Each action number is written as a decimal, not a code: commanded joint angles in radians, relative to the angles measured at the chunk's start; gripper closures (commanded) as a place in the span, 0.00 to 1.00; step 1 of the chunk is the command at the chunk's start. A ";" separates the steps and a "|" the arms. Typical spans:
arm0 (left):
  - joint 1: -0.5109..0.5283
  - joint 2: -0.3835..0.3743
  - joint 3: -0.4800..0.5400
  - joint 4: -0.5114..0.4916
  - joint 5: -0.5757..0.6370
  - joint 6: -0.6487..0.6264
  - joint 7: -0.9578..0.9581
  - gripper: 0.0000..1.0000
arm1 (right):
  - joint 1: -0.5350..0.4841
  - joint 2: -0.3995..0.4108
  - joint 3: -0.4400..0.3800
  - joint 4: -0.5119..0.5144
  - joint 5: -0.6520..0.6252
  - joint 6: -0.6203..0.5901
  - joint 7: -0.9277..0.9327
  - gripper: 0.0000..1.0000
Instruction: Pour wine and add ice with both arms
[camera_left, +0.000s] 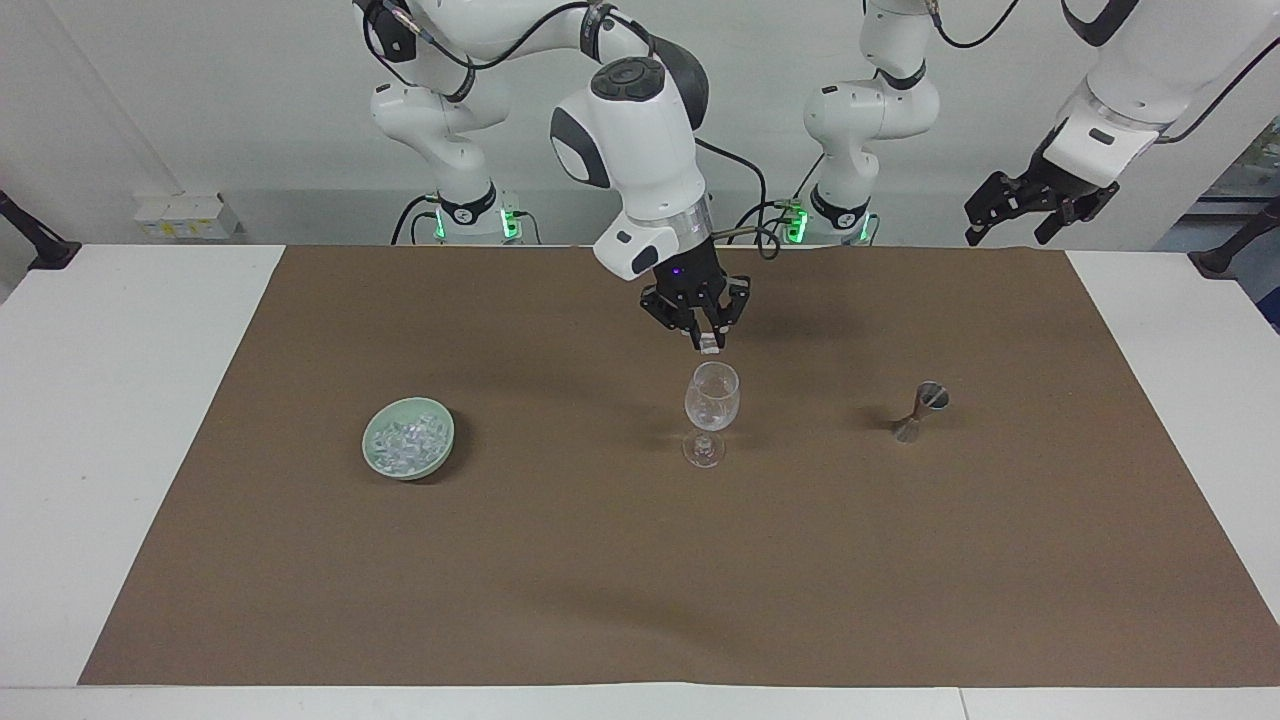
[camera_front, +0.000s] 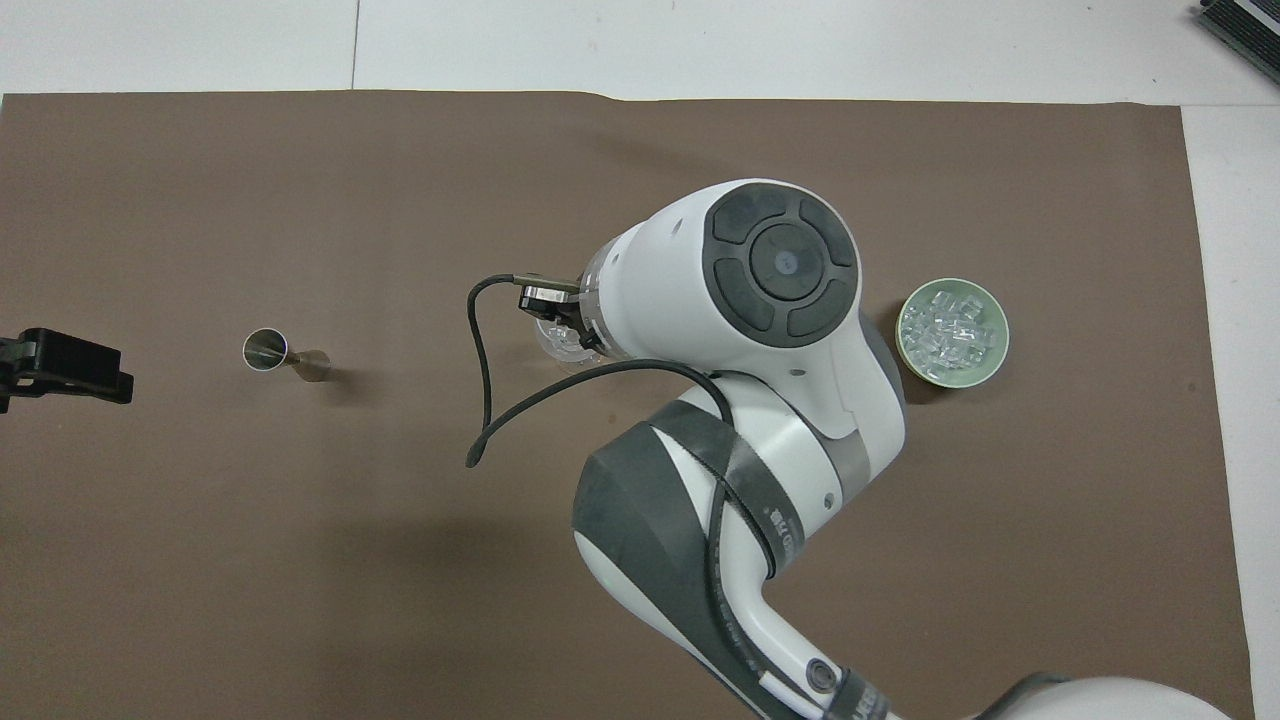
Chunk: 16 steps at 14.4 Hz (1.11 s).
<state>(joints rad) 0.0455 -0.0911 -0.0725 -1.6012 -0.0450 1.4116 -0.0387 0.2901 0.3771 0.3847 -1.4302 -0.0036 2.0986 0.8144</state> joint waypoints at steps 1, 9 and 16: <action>0.008 -0.035 -0.003 -0.009 -0.004 -0.029 0.016 0.00 | -0.002 0.046 0.006 0.019 -0.047 0.064 0.000 1.00; 0.008 -0.045 0.016 0.003 -0.012 -0.029 0.011 0.00 | 0.014 0.083 0.006 0.017 -0.079 0.104 0.002 1.00; 0.007 -0.061 -0.006 -0.006 0.051 -0.075 0.056 0.00 | 0.009 0.083 0.006 -0.004 -0.078 0.106 -0.014 1.00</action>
<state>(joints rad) 0.0458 -0.1356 -0.0719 -1.6013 -0.0157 1.3610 -0.0151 0.3067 0.4544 0.3835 -1.4298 -0.0671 2.2002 0.8134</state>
